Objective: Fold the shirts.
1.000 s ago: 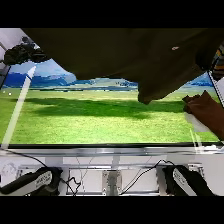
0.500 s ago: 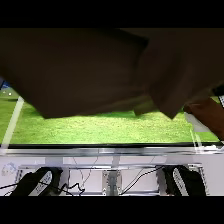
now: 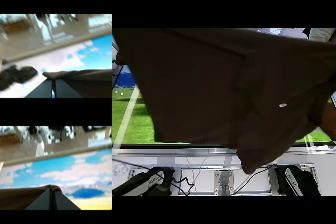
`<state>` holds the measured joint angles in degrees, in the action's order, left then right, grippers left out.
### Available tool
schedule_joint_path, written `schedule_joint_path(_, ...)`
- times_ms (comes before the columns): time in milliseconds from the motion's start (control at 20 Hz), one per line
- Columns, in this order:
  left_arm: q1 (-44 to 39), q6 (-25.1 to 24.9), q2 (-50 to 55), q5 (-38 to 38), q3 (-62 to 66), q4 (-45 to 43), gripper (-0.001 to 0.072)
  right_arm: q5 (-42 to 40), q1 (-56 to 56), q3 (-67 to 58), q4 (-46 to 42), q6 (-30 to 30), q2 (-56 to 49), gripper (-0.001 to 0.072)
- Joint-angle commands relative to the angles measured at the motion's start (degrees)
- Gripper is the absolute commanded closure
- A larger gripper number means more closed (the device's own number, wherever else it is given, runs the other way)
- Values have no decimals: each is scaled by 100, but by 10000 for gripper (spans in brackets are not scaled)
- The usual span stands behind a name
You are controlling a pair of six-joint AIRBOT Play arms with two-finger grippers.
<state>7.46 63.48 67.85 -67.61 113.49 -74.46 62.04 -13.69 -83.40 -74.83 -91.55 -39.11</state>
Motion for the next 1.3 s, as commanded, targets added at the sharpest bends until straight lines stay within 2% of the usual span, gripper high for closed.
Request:
schedule_joint_path(0, 2, 127, 1040, -533, -588, 664, 698, -42, 0, 662, 26, -42, -905, 685)
schedule_joint_path(100, 2, 122, 1746, -553, -892, 765, 699, -474, 4, 1110, 186, -42, -1563, 685)
schedule_joint_path(200, 2, 103, 2531, -269, -970, 758, 699, -1438, 22, 1539, 546, -39, -2251, 685)
schedule_joint_path(350, 0, 74, 3377, 807, -968, 767, 699, -3189, 197, 1810, 960, -42, -3307, 685)
schedule_joint_path(500, -4, 72, 3716, 2059, -964, 802, 700, -4677, 468, 1808, 1213, -42, -4144, 685)
schedule_joint_path(600, -2, 74, 3742, 2693, -962, 807, 700, -5475, 627, 1801, 1366, -42, -4518, 686)
schedule_joint_path(650, -2, 81, 3742, 2752, -949, 807, 700, -5661, 671, 1801, 1464, -42, -4629, 686)
schedule_joint_path(800, 0, 260, 3742, 1945, -883, 879, 700, -5289, 662, 1799, 1657, -37, -4690, 685)
schedule_joint_path(900, 0, 612, 3735, 1255, -881, 1285, 699, -4970, 662, 1779, 1661, -39, -4688, 686)
schedule_joint_path(1000, -2, 645, 3738, 588, -883, 1574, 699, -4642, 651, 1779, 1613, -37, -4690, 686)
schedule_joint_path(1250, 0, 896, 3762, -610, -1058, 1537, 700, -3829, 649, 1781, 1202, -57, -4693, 686)
